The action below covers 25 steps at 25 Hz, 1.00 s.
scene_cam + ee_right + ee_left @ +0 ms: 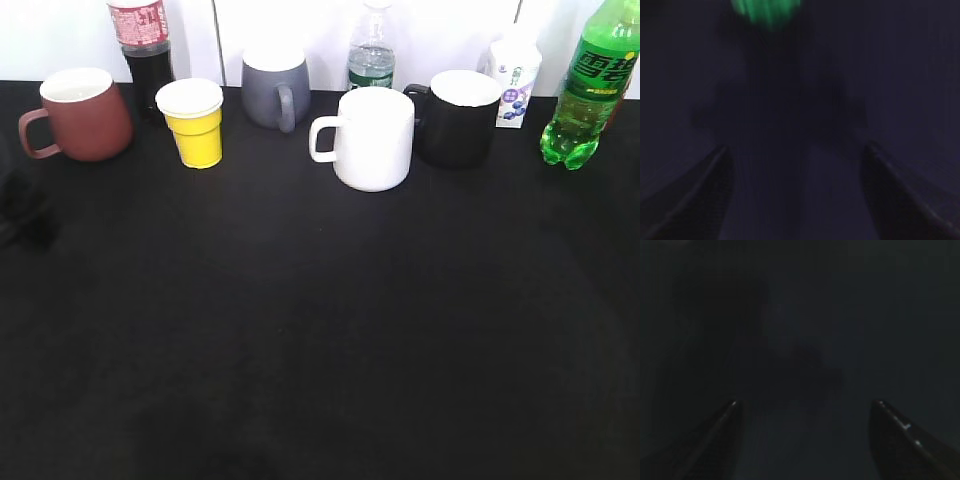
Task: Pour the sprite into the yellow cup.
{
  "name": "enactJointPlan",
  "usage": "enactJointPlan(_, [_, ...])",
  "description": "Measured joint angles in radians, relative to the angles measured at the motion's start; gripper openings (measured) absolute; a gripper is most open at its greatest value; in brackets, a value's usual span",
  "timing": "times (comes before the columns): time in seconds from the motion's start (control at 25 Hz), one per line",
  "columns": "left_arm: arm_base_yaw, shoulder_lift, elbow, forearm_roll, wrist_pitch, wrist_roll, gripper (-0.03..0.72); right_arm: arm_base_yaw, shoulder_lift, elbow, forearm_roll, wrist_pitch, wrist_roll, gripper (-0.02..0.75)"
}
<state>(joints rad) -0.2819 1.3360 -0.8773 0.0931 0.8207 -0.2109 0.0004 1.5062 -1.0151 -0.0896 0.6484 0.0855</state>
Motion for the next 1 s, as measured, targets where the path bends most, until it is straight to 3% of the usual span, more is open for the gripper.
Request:
enactJointPlan(0.12, [0.0,-0.031,-0.015,-0.044,0.268,0.05,0.584,0.001,-0.123,-0.001,0.025,0.127,-0.027,0.551])
enactJointPlan(0.24, [0.0,-0.14,-0.015,-0.093,0.37,0.084,0.583,0.001,-0.312,-0.001,0.101,0.206,-0.062,0.523])
enactJointPlan(0.44, [0.0,-0.604,0.014,-0.12,0.378,0.089,0.582,0.001,-0.735,0.105,0.106,0.34,-0.066,0.523])
enactJointPlan(0.56, [0.0,-0.876,0.147,-0.129,0.381,0.09,0.568,0.001,-1.02,0.233,0.133,0.383,-0.068,0.524])
enactJointPlan(0.68, [0.0,-1.118,0.283,-0.144,0.387,0.116,0.566,0.001,-1.289,0.334,0.156,0.501,-0.105,0.573])
enactJointPlan(0.8, [0.0,-1.215,0.315,-0.152,0.343,0.15,0.566,0.001,-1.415,0.419,0.159,0.554,-0.109,0.578])
enactJointPlan(1.0, [0.0,-1.212,0.357,-0.159,0.245,0.193,0.566,0.001,-1.423,0.482,0.159,0.46,-0.134,0.579])
